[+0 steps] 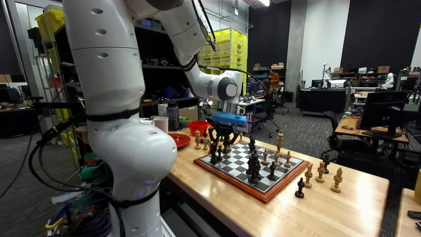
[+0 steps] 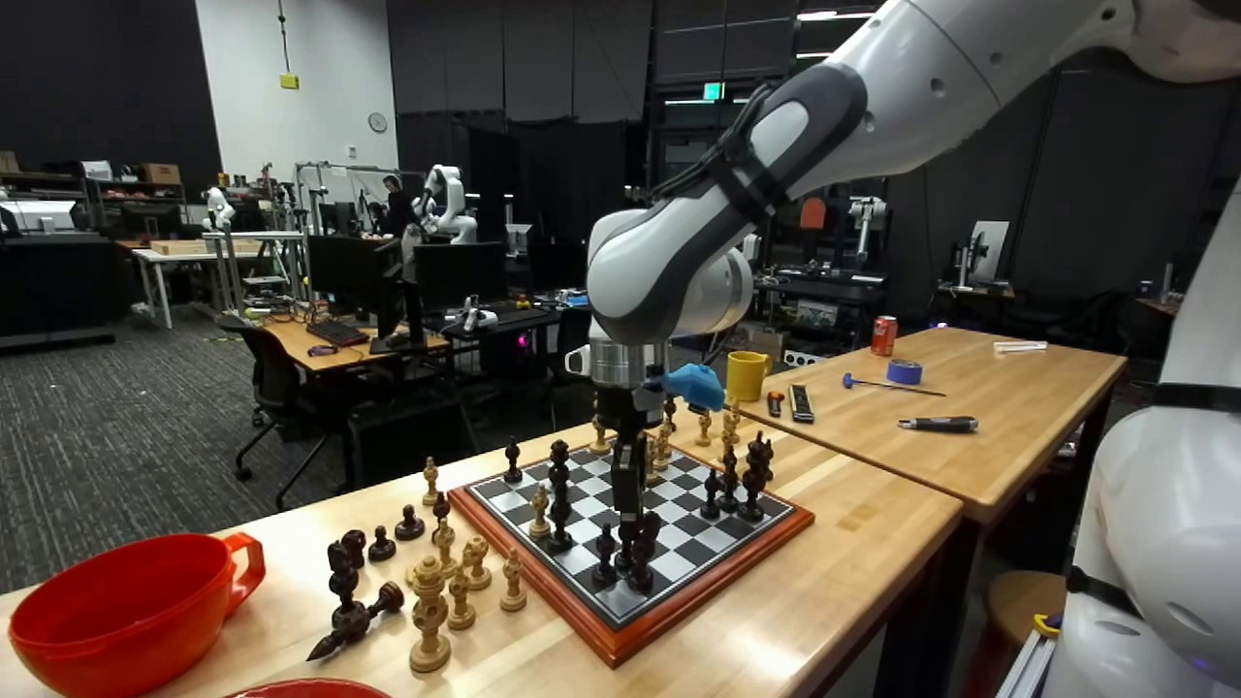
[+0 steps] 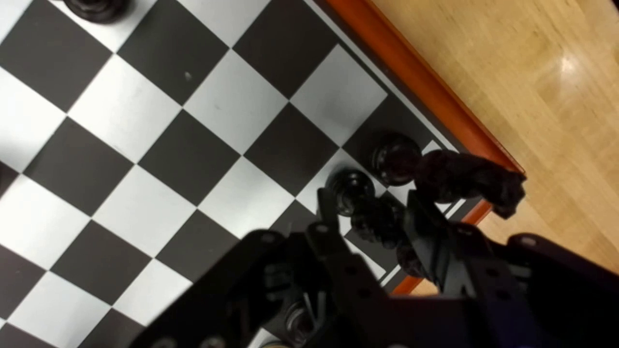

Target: Move one black chess piece forward

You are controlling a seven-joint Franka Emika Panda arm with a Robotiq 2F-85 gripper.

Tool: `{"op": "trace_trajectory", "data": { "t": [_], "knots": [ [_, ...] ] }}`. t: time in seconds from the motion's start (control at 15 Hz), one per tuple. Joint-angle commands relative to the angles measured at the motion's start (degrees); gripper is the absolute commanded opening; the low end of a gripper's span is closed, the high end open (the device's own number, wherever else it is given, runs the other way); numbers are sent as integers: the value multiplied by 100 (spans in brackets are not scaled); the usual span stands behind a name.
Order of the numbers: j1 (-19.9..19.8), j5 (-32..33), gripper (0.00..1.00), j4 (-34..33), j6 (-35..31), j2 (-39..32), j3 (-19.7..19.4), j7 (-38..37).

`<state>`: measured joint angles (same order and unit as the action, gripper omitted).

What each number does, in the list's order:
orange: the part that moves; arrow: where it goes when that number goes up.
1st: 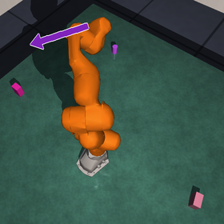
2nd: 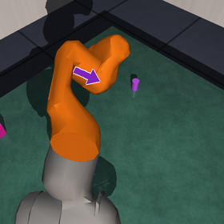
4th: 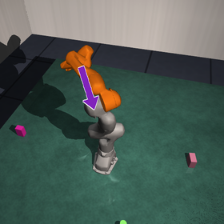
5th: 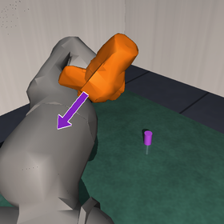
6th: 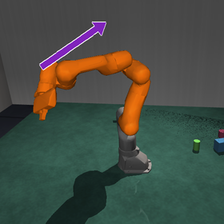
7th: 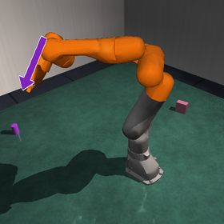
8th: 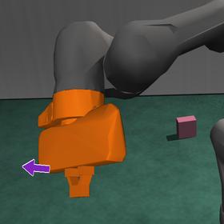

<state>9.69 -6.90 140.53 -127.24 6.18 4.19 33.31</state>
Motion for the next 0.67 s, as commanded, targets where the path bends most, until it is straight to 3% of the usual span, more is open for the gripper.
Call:
{"op": "trace_trajectory", "data": {
  "t": [0.0,0.2,0.4,0.6],
  "knots": [
    [-13,-128,69,-21,87,47,31,102],
    [-25,-158,71,-21,87,107,13,125],
    [-65,-247,59,-77,61,194,-38,143],
    [-121,-309,57,-193,12,235,-86,109]
  ]
}}
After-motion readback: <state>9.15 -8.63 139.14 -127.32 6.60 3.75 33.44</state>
